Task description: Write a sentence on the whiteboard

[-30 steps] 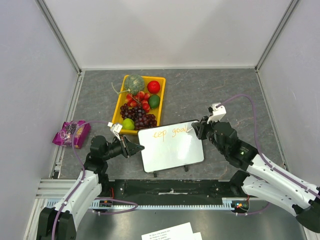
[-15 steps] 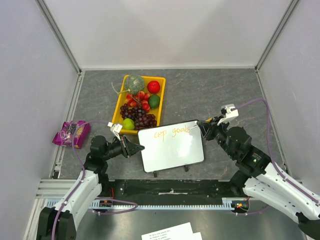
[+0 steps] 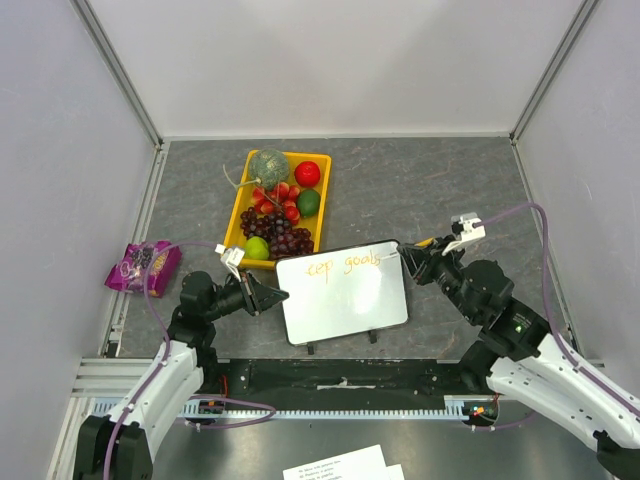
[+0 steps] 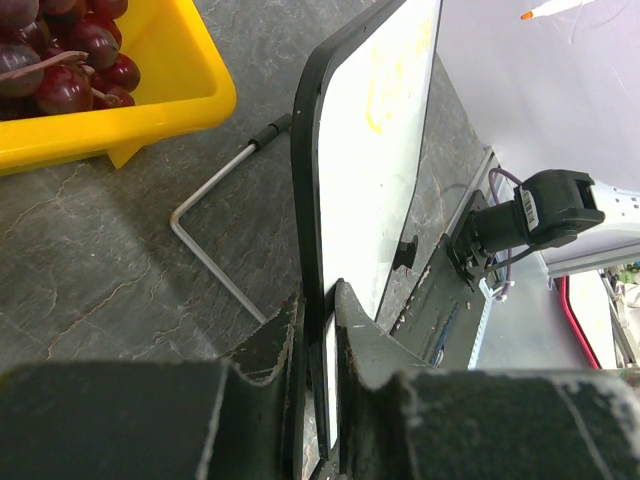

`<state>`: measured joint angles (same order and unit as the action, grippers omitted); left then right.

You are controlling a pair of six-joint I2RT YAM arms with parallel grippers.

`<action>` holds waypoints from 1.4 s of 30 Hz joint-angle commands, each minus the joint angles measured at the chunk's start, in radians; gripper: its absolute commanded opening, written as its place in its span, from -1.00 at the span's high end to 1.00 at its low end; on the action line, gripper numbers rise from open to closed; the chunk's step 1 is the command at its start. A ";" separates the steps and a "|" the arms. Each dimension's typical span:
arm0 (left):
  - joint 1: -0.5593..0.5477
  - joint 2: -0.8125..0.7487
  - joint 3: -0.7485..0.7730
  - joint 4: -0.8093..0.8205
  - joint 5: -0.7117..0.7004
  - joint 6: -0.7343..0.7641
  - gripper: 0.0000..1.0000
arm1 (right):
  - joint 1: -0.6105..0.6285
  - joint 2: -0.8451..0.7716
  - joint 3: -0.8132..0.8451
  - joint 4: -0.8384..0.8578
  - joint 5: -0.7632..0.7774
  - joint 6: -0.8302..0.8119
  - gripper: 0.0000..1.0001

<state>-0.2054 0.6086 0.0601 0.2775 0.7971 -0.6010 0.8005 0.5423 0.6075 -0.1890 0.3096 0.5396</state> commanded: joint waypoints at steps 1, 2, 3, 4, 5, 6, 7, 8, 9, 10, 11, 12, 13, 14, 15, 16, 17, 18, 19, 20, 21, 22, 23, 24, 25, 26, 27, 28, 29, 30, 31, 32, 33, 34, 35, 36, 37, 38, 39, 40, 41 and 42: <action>0.000 0.008 0.004 0.025 -0.021 0.041 0.96 | -0.003 -0.024 -0.029 0.011 -0.006 0.028 1.00; 0.001 0.014 0.006 0.026 -0.018 0.041 0.96 | -0.003 -0.021 -0.031 0.010 -0.006 0.031 1.00; 0.001 0.019 0.006 0.028 -0.015 0.041 0.96 | -0.003 -0.013 -0.034 0.011 -0.007 0.031 1.00; 0.001 0.017 0.006 0.028 -0.013 0.038 0.96 | -0.003 0.001 -0.031 0.020 -0.012 0.030 1.00; 0.001 0.013 0.003 0.028 -0.010 0.038 0.96 | -0.003 0.016 -0.028 0.023 -0.020 0.030 1.00; 0.000 0.008 0.001 0.028 -0.013 0.037 0.96 | -0.003 0.031 -0.025 0.031 -0.027 0.025 1.00; 0.001 -0.003 0.000 0.025 -0.015 0.035 0.96 | -0.001 0.045 -0.022 0.039 -0.039 0.019 1.00; 0.001 -0.009 -0.002 0.020 -0.016 0.032 0.96 | -0.003 0.059 -0.018 0.045 -0.049 0.016 1.00; 0.001 -0.016 -0.003 0.016 -0.018 0.033 0.96 | -0.003 0.071 -0.017 0.052 -0.056 0.013 1.00; 0.001 -0.023 -0.005 0.015 -0.018 0.032 0.96 | -0.003 0.080 -0.014 0.059 -0.069 0.010 1.00; 0.000 -0.024 -0.003 0.015 -0.024 0.033 0.96 | -0.003 0.091 -0.005 0.059 -0.073 0.005 1.00; 0.000 -0.021 -0.003 0.014 -0.025 0.035 0.96 | -0.003 0.099 0.001 0.057 -0.082 0.000 1.00; 0.001 -0.015 0.000 0.014 -0.027 0.036 0.96 | -0.003 0.105 0.009 0.056 -0.086 -0.004 1.00; 0.000 -0.006 0.001 0.014 -0.024 0.038 0.96 | -0.001 0.108 0.012 0.062 -0.086 -0.010 1.00; 0.000 0.000 0.003 0.014 -0.022 0.037 0.96 | -0.001 0.110 0.014 0.066 -0.084 -0.012 1.00; 0.001 0.006 0.003 0.020 -0.018 0.038 0.96 | -0.003 0.113 0.014 0.072 -0.087 -0.016 1.00; 0.001 0.006 0.003 0.020 -0.018 0.038 0.96 | -0.003 0.116 0.012 0.082 -0.090 -0.015 1.00; 0.001 0.005 0.003 0.019 -0.016 0.038 0.96 | -0.003 0.119 0.009 0.089 -0.105 -0.016 1.00; 0.001 0.003 0.001 0.020 -0.016 0.037 0.96 | -0.003 0.123 0.003 0.101 -0.119 -0.018 1.00; 0.001 -0.003 0.000 0.020 -0.016 0.033 0.96 | -0.003 0.128 -0.002 0.112 -0.133 -0.020 1.00; 0.001 -0.007 -0.002 0.020 -0.018 0.035 0.96 | -0.003 0.139 -0.006 0.121 -0.142 -0.018 1.00; 0.001 -0.010 -0.002 0.019 -0.021 0.032 0.96 | -0.003 0.154 0.000 0.118 -0.147 -0.018 1.00; 0.001 -0.015 -0.002 0.014 -0.025 0.033 0.96 | -0.003 0.168 0.005 0.112 -0.156 -0.024 1.00; 0.001 -0.015 -0.002 0.014 -0.029 0.035 0.96 | -0.003 0.179 0.009 0.121 -0.176 -0.033 1.00; 0.001 -0.013 0.000 0.012 -0.029 0.033 0.96 | -0.001 0.186 0.012 0.129 -0.181 -0.035 1.00; 0.000 -0.010 0.000 0.014 -0.029 0.035 0.96 | -0.001 0.189 0.015 0.140 -0.191 -0.043 1.00; -0.002 -0.009 0.001 0.012 -0.029 0.036 0.96 | -0.001 0.191 0.021 0.155 -0.198 -0.050 1.00; 0.003 -0.006 0.001 0.014 -0.029 0.035 0.96 | 0.000 0.197 0.034 0.160 -0.205 -0.055 1.00; 0.001 -0.004 0.003 0.014 -0.029 0.036 0.96 | 0.000 0.206 0.046 0.169 -0.210 -0.061 1.00; 0.001 -0.006 0.001 0.014 -0.029 0.037 0.96 | 0.003 0.212 0.057 0.178 -0.213 -0.064 1.00; 0.001 -0.006 0.001 0.012 -0.027 0.037 0.96 | 0.008 0.225 0.066 0.180 -0.217 -0.064 1.00; 0.001 -0.009 0.001 0.014 -0.026 0.037 0.96 | 0.015 0.234 0.075 0.180 -0.218 -0.064 1.00; 0.001 -0.009 0.001 0.014 -0.024 0.035 0.96 | 0.028 0.245 0.083 0.212 -0.214 -0.064 1.00; 0.001 -0.009 0.000 0.014 -0.024 0.036 0.96 | 0.045 0.255 0.089 0.223 -0.205 -0.061 1.00; 0.000 -0.007 0.000 0.014 -0.024 0.037 0.96 | 0.061 0.266 0.093 0.232 -0.189 -0.059 1.00; 0.001 -0.009 0.001 0.012 -0.024 0.037 0.96 | 0.084 0.281 0.101 0.244 -0.175 -0.061 1.00; -0.002 -0.006 0.001 0.014 -0.024 0.035 0.96 | 0.101 0.303 0.110 0.255 -0.165 -0.064 1.00; 0.001 -0.006 0.001 0.014 -0.024 0.036 0.96 | 0.123 0.321 0.120 0.266 -0.147 -0.063 1.00; 0.001 -0.004 0.001 0.014 -0.024 0.037 0.96 | 0.144 0.343 0.127 0.282 -0.142 -0.059 1.00; 0.001 -0.001 0.003 0.017 -0.025 0.037 0.96 | 0.163 0.361 0.136 0.301 -0.139 -0.058 1.00; 0.000 0.005 0.003 0.017 -0.024 0.040 0.96 | 0.187 0.381 0.144 0.313 -0.126 -0.059 1.00; 0.001 0.006 0.004 0.019 -0.022 0.040 0.96 | 0.210 0.398 0.152 0.325 -0.107 -0.066 1.00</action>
<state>-0.2054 0.6048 0.0593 0.2749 0.7971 -0.6010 0.9436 0.8864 0.6987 0.0334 0.1421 0.4961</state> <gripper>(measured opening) 0.175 0.203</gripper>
